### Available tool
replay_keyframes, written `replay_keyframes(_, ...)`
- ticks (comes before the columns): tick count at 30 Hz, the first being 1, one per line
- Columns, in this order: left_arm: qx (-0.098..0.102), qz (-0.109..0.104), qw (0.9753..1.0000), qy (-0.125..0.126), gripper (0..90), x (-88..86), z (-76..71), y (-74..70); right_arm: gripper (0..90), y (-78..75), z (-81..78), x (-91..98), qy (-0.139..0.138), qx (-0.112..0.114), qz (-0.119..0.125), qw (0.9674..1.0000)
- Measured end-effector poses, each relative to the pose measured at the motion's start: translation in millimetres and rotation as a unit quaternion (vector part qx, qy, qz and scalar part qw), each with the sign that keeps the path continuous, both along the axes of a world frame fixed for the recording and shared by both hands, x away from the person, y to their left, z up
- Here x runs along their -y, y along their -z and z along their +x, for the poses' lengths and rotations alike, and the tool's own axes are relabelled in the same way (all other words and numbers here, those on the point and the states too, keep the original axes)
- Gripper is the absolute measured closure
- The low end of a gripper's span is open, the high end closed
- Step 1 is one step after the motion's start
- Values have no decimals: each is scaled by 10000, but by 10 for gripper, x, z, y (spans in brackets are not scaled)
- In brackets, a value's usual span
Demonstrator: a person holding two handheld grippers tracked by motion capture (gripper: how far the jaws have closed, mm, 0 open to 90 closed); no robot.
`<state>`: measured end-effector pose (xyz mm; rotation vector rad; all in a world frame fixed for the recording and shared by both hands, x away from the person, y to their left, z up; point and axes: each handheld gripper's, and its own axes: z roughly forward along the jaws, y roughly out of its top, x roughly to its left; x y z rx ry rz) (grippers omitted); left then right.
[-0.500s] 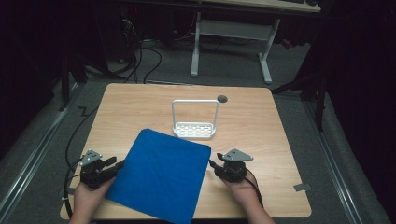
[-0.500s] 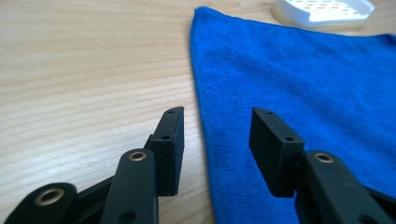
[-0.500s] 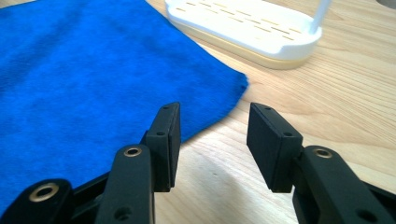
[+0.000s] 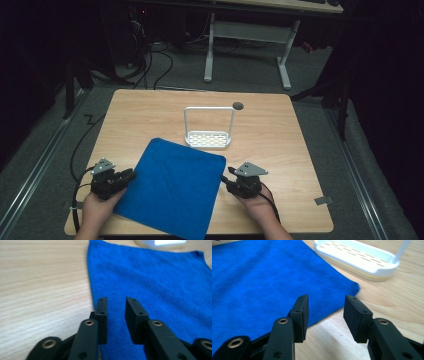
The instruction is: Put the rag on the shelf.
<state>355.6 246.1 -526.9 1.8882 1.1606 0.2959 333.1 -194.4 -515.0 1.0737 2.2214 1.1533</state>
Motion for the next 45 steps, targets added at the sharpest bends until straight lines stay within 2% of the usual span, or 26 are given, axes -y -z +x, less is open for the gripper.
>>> replay_keyframes(1, 0, 0, 10000, 0, 755, 0, 0, 0, 583, -2, -9, -21, -54, -32, 31, 10000)
replay_keyframes(3, -75, 72, 9998, 189, 782, 49, -3, 20, 614, -1, -24, -80, -206, -82, 37, 9997)
replay_keyframes(6, -111, 169, 9994, 273, 805, 81, -12, 29, 667, 20, -44, -197, -465, -160, -40, 9988)
replay_keyframes(9, -174, 365, 9984, 401, 817, 110, -29, 45, 714, 43, -59, -279, -633, -273, -86, 9976)
replay_keyframes(11, -158, 440, 9979, 448, 825, 126, -46, 63, 781, 71, -70, -362, -856, -336, -180, 9956)
replay_keyframes(14, -164, 480, 9974, 505, 831, 122, -68, 58, 883, 96, -73, -436, -993, -468, -297, 9935)
replay_keyframes(15, -131, 518, 9971, 533, 838, 126, -81, 59, 900, 122, -64, -463, -1029, -570, -404, 9922)
replay_keyframes(17, -142, 537, 9968, 569, 843, 128, -97, 55, 900, 146, -60, -465, -1067, -587, -497, 9913)
replay_keyframes(24, -212, 458, 9961, 730, 849, 197, -155, 54, 900, 134, -108, -338, -954, -659, -503, 9920)
replay_keyframes(27, -213, 462, 9941, 954, 852, 303, -188, 51, 900, 131, -151, -187, -807, -665, -498, 9933)
replay_keyframes(28, -213, 462, 9941, 954, 851, 303, -188, 51, 900, 131, -151, -187, -807, -665, -498, 9933)
replay_keyframes(31, -246, 268, 9925, 1170, 855, 392, -261, 72, 900, 124, -198, -1, -637, -671, -518, 9944)
replay_keyframes(32, -276, 270, 9914, 1251, 855, 425, -279, 68, 900, 124, -198, -1, -637, -671, -518, 9944)
replay_keyframes(34, -286, 261, 9883, 1473, 855, 536, -345, 66, 900, 122, -227, 125, -513, -665, -519, 9951)
replay_keyframes(35, -298, 263, 9871, 1549, 854, 576, -362, 65, 900, 118, -234, 165, -467, -665, -548, 9952)
replay_keyframes(36, -298, 263, 9871, 1549, 855, 576, -362, 65, 900, 118, -234, 165, -467, -665, -548, 9952)
replay_keyframes(39, -263, 293, 9829, 1796, 855, 735, -415, 62, 900, 113, -252, 295, -295, -642, -598, 9957)
replay_keyframes(40, -263, 293, 9829, 1796, 854, 735, -415, 62, 900, 115, -252, 325, -256, -615, -605, 9959)
replay_keyframes(44, -272, 242, 9789, 2009, 854, 868, -458, 68, 900, 112, -231, 416, -114, -593, -643, 9961)
replay_keyframes(45, -279, 226, 9767, 2115, 853, 925, -483, 69, 900, 114, -209, 454, -37, -587, -629, 9963)
